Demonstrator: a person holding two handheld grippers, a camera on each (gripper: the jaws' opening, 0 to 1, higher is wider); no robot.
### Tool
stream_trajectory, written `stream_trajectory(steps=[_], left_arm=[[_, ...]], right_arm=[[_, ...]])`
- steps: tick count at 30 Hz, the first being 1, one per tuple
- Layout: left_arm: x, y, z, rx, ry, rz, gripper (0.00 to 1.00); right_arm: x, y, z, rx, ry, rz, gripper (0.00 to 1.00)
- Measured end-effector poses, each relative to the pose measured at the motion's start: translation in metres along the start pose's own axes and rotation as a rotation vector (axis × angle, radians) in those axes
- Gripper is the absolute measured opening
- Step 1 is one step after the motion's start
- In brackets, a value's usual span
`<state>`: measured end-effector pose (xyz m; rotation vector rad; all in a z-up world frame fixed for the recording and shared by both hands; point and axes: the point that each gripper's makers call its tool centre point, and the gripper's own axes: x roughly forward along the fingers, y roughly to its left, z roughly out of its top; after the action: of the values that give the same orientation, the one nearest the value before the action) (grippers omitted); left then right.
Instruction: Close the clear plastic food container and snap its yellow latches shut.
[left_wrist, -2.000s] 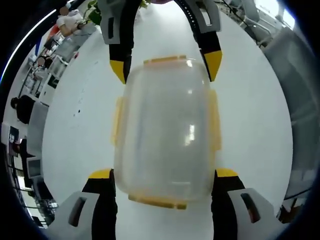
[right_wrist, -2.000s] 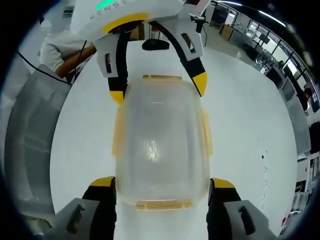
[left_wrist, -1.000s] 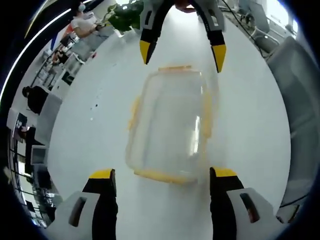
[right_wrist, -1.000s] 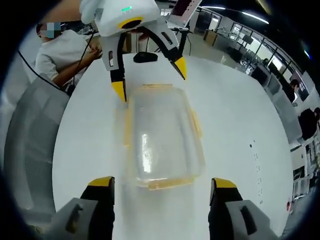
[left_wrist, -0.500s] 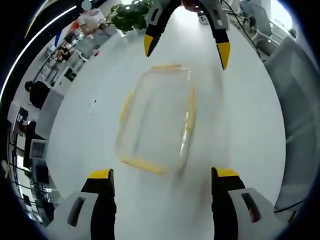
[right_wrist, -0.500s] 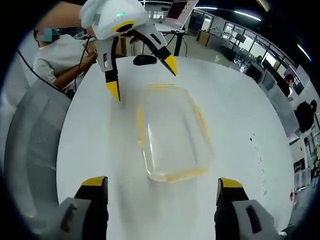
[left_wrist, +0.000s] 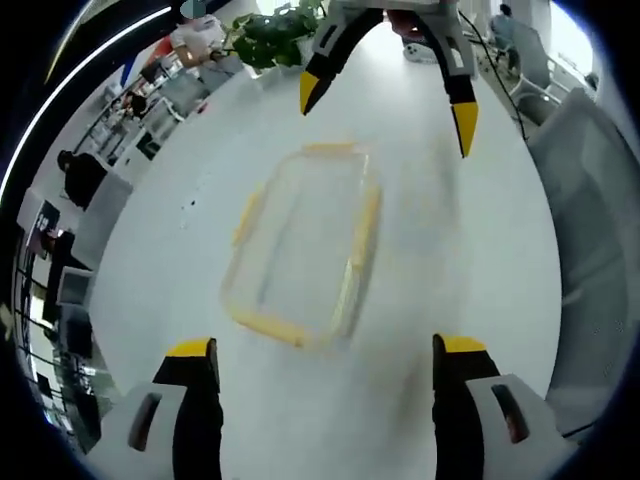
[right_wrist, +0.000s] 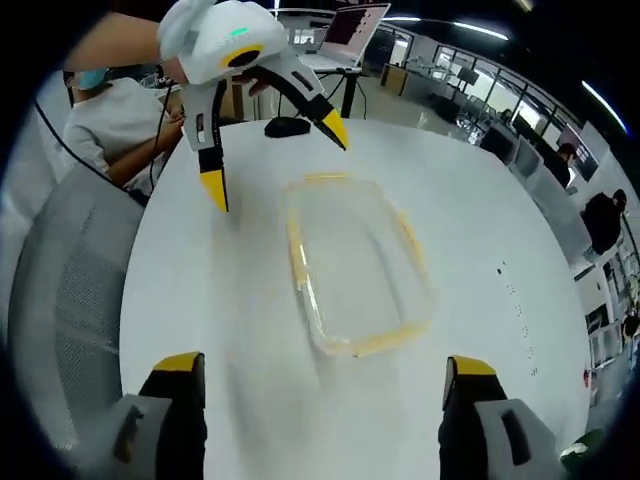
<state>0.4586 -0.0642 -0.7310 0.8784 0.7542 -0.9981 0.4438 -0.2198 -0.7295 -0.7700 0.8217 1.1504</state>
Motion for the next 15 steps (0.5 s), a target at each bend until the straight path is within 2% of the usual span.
stream_trajectory(steps=[6, 15], left_arm=[[-0.003, -0.002, 0.002, -0.005, -0.016, 0.011, 0.92], [-0.007, -0.014, 0.005, -0.017, -0.035, 0.011, 0.93]], right_arm=[[-0.004, 0.006, -0.002, 0.027, -0.011, -0.010, 0.99], [-0.012, 0.013, -0.005, 0.062, -0.033, -0.031, 0.99]])
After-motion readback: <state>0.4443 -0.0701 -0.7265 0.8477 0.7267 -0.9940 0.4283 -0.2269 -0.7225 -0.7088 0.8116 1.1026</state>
